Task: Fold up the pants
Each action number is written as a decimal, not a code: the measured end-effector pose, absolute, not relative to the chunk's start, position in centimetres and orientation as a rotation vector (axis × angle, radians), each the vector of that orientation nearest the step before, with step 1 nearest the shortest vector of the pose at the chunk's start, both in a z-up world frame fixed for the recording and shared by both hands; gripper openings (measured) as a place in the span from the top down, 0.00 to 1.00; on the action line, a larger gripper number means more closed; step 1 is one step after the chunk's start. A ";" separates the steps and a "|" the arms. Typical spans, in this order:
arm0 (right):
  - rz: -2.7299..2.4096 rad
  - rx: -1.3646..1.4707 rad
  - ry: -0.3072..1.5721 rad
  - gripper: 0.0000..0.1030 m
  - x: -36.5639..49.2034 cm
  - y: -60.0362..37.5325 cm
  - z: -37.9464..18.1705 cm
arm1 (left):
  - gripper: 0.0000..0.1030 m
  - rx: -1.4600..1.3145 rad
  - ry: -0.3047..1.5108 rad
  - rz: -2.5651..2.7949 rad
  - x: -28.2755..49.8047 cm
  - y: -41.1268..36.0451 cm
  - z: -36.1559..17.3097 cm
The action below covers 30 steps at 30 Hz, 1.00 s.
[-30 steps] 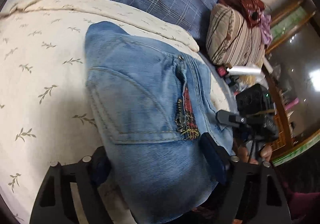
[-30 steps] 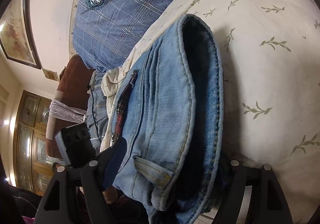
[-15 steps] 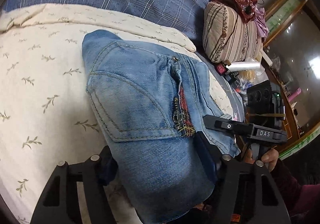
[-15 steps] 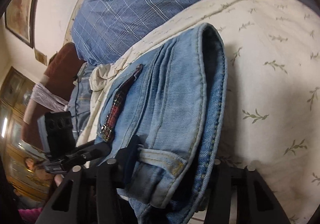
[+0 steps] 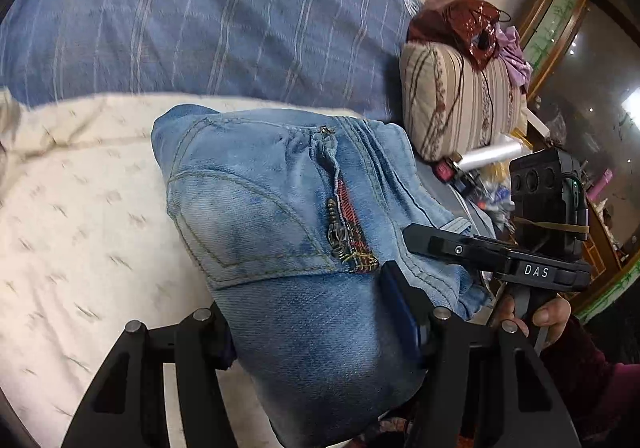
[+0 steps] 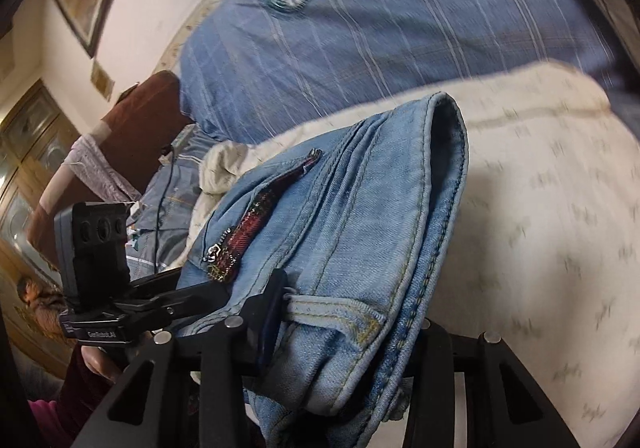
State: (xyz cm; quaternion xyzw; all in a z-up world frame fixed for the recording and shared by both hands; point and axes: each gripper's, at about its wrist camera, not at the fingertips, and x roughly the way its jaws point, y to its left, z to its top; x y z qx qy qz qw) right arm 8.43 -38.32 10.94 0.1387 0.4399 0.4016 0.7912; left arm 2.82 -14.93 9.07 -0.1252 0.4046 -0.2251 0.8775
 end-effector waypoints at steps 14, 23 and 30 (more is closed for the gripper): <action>0.920 0.332 0.869 0.58 12.8 -32.2 13.7 | 0.39 -0.231 0.786 -0.252 5.2 -10.4 12.6; 0.918 0.347 0.934 0.58 14.3 -30.7 10.2 | 0.39 -0.226 0.850 -0.218 6.3 -10.5 10.5; 0.921 0.361 0.965 0.58 15.3 -30.3 8.2 | 0.39 -0.209 0.848 -0.214 6.9 -10.6 9.8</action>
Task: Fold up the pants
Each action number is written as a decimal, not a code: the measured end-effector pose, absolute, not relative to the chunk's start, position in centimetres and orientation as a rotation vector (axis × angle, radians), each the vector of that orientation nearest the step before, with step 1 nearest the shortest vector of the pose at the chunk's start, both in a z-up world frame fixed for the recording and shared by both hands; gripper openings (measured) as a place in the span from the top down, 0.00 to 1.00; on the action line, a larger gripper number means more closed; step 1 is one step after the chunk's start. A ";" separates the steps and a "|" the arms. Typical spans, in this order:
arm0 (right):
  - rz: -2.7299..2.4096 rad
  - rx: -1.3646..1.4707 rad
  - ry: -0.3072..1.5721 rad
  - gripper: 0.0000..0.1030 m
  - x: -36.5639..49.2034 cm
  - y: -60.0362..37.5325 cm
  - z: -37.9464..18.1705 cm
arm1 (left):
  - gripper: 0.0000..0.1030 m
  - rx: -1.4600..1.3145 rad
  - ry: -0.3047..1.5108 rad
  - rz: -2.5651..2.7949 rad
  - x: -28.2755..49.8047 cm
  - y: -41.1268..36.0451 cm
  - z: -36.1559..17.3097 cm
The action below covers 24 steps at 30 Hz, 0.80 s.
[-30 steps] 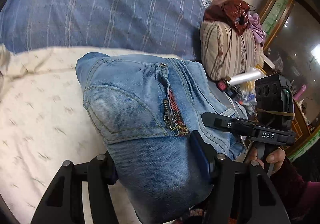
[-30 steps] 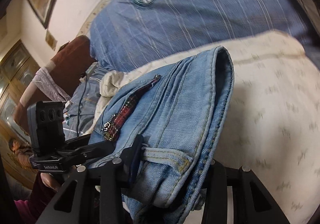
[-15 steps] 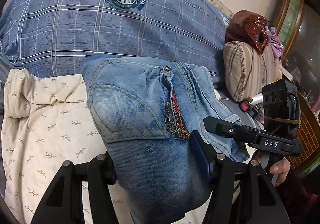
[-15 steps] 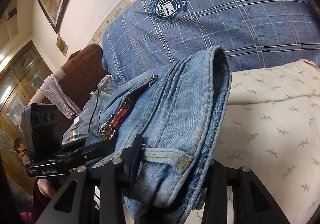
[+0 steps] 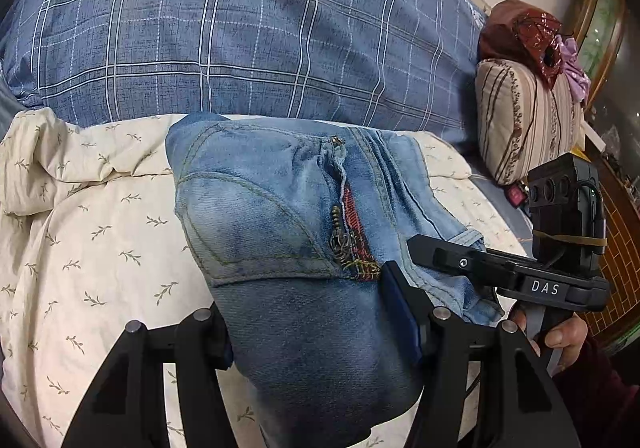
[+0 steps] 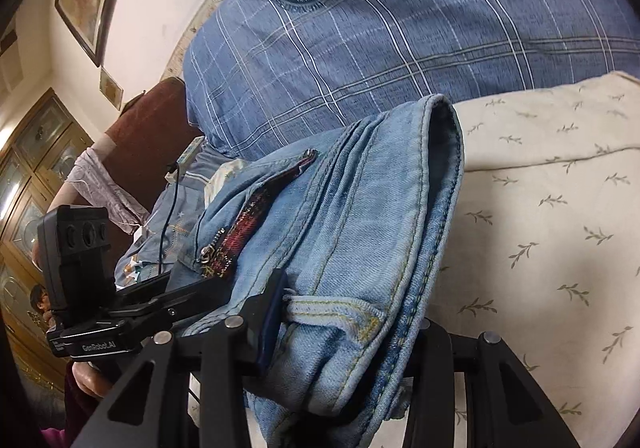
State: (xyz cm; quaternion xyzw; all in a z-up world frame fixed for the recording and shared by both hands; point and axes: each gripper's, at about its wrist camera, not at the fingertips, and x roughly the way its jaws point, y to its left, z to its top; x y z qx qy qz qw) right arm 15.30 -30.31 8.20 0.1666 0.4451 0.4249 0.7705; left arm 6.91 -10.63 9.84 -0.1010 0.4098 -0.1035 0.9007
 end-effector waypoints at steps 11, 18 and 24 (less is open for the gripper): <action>0.918 0.369 1.009 0.58 15.9 -29.7 6.1 | 0.39 -0.206 0.911 -0.191 7.6 -10.7 8.9; 0.913 0.366 1.030 0.58 16.0 -29.6 5.2 | 0.39 -0.197 0.934 -0.182 8.0 -10.8 8.6; 0.911 0.365 1.046 0.58 16.2 -29.3 4.7 | 0.39 -0.193 0.949 -0.172 8.2 -10.8 8.0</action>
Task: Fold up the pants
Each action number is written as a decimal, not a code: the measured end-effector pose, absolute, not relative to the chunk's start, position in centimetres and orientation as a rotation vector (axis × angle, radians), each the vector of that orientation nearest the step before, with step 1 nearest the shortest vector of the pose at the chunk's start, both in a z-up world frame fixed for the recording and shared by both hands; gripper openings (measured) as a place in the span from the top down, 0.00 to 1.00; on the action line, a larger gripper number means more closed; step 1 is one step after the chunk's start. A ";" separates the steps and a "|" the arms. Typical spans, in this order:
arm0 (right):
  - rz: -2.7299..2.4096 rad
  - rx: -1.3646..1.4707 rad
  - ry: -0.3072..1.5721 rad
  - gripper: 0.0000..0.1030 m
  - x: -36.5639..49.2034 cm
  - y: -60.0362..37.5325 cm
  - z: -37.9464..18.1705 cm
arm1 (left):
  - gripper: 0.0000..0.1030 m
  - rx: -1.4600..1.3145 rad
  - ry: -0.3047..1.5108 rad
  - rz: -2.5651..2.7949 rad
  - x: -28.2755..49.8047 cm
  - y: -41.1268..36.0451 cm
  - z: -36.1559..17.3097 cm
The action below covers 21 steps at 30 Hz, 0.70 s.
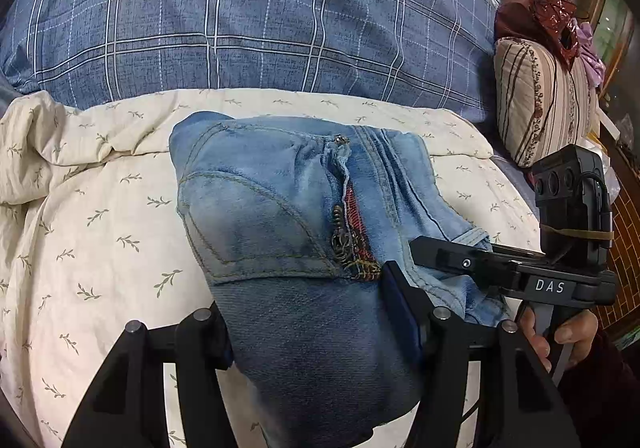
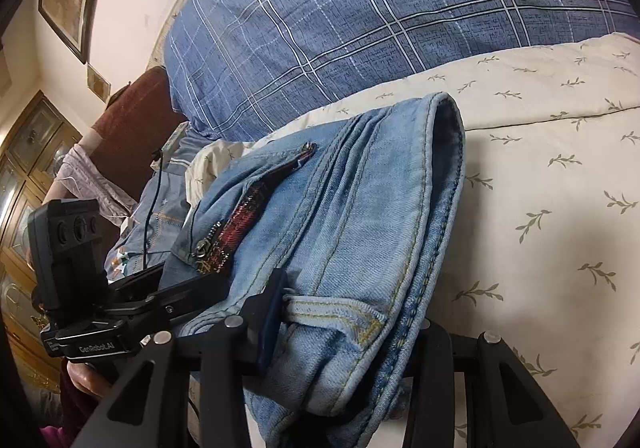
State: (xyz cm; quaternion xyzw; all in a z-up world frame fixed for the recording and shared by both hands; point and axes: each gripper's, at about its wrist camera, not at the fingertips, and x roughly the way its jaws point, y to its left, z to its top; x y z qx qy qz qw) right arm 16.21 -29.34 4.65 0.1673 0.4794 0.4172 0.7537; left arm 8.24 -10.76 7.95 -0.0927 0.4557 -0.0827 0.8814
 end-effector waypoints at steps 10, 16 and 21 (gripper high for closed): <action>0.908 0.360 1.054 0.58 16.1 -29.3 4.0 | 0.37 -0.194 0.973 -0.148 8.5 -10.8 7.2; 0.907 0.356 1.055 0.58 16.1 -29.2 3.7 | 0.33 -0.209 1.011 -0.133 8.7 -10.5 7.0; 0.902 0.357 1.065 0.54 16.1 -29.2 3.2 | 0.24 -0.210 1.031 -0.099 8.9 -10.4 6.4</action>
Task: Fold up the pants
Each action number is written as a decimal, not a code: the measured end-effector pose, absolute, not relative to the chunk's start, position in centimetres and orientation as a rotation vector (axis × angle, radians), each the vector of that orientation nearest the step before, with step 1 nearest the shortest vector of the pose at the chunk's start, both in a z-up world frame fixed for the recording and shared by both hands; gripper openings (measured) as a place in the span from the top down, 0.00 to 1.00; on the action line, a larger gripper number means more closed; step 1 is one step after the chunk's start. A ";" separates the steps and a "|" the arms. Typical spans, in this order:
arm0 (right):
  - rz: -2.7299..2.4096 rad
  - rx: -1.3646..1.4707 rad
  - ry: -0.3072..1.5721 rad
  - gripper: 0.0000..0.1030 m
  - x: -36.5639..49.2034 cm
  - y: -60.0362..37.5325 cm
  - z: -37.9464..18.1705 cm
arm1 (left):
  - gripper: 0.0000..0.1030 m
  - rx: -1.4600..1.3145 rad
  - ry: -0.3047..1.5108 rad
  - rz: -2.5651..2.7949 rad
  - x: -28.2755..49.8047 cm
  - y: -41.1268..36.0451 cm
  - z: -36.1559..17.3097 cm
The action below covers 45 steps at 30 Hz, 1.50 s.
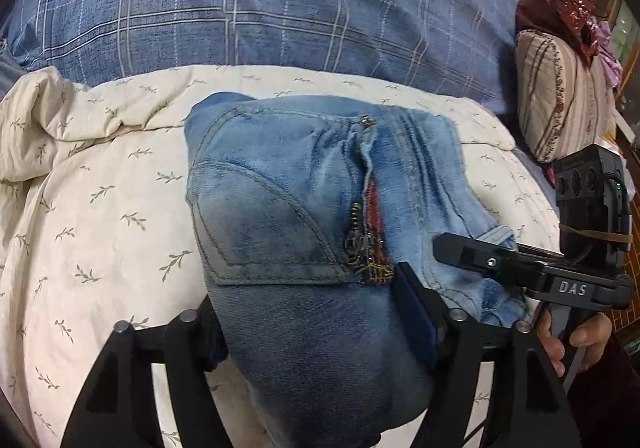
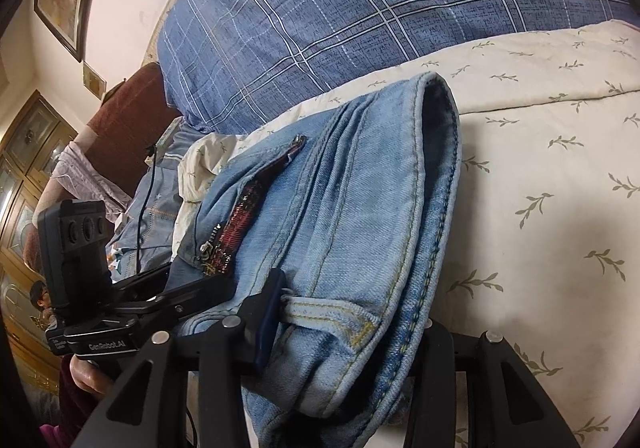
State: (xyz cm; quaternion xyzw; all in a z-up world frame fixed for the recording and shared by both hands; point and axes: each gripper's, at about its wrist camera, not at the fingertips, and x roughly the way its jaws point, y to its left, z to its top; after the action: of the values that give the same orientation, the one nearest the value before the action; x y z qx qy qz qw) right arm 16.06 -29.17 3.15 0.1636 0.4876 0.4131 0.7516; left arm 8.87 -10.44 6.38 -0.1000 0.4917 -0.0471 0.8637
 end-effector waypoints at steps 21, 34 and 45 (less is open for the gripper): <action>0.849 0.342 1.070 0.42 14.8 -29.8 3.9 | 0.13 -0.167 1.021 -0.004 8.2 -11.0 6.8; 0.782 0.298 0.977 0.42 12.1 -32.0 7.0 | 0.13 0.019 0.931 0.099 5.9 -12.7 9.9; 0.733 0.223 0.906 0.42 9.6 -32.8 10.2 | 0.13 0.088 0.832 0.161 4.1 -12.7 13.4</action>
State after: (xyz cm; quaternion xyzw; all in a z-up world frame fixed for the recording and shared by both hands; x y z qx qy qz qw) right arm 9.60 -32.84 10.15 0.1052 0.4268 0.3454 0.8292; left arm 4.06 -12.71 13.37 0.0426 0.4034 0.0782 0.9107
